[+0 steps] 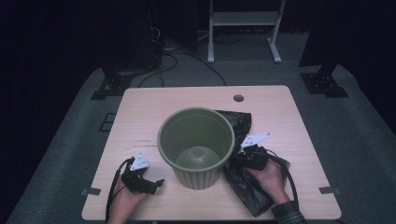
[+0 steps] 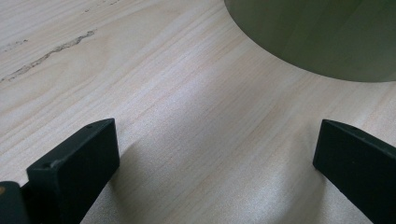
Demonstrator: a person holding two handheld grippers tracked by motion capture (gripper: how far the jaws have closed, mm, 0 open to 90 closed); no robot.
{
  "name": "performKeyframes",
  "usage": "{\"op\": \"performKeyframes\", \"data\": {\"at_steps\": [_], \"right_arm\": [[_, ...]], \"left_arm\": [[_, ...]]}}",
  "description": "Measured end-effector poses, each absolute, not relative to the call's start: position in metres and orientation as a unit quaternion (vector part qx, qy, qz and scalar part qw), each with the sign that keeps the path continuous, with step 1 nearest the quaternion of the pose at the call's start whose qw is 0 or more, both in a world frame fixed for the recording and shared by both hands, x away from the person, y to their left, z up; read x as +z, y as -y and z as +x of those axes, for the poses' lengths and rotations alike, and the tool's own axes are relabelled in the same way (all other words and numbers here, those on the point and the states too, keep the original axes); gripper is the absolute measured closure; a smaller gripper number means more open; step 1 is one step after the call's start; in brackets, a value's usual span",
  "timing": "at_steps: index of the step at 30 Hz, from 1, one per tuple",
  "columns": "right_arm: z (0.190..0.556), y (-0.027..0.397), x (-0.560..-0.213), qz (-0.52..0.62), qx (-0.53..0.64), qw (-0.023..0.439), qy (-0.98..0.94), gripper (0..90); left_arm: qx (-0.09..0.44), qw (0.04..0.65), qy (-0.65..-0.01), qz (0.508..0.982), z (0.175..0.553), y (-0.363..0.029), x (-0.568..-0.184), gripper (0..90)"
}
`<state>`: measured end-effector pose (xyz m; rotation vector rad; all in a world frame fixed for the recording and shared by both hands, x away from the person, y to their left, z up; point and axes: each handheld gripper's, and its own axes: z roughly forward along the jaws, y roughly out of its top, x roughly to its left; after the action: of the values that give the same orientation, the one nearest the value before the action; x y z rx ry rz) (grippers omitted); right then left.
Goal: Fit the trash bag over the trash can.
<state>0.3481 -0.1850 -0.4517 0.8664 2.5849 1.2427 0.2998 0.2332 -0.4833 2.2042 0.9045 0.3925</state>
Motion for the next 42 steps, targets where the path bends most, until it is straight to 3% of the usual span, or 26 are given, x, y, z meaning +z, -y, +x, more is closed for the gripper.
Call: {"op": "performKeyframes", "data": {"at_steps": [9, 28, 42], "right_arm": [[0.337, 0.199, -0.415, 0.252, 0.461, 0.053, -0.849, 88.8], [0.329, 0.226, -0.346, 0.201, 0.524, 0.059, -0.826, 88.8], [0.322, 0.211, -0.305, 0.148, 0.537, 0.045, -0.830, 88.7]], "left_arm": [[0.152, 0.356, -0.350, 0.853, 0.300, -0.233, -0.483, 0.0], [0.152, 0.356, -0.350, 0.853, 0.300, -0.233, -0.483, 0.0], [0.152, 0.355, -0.350, 0.854, 0.300, -0.233, -0.483, 0.0]]}}
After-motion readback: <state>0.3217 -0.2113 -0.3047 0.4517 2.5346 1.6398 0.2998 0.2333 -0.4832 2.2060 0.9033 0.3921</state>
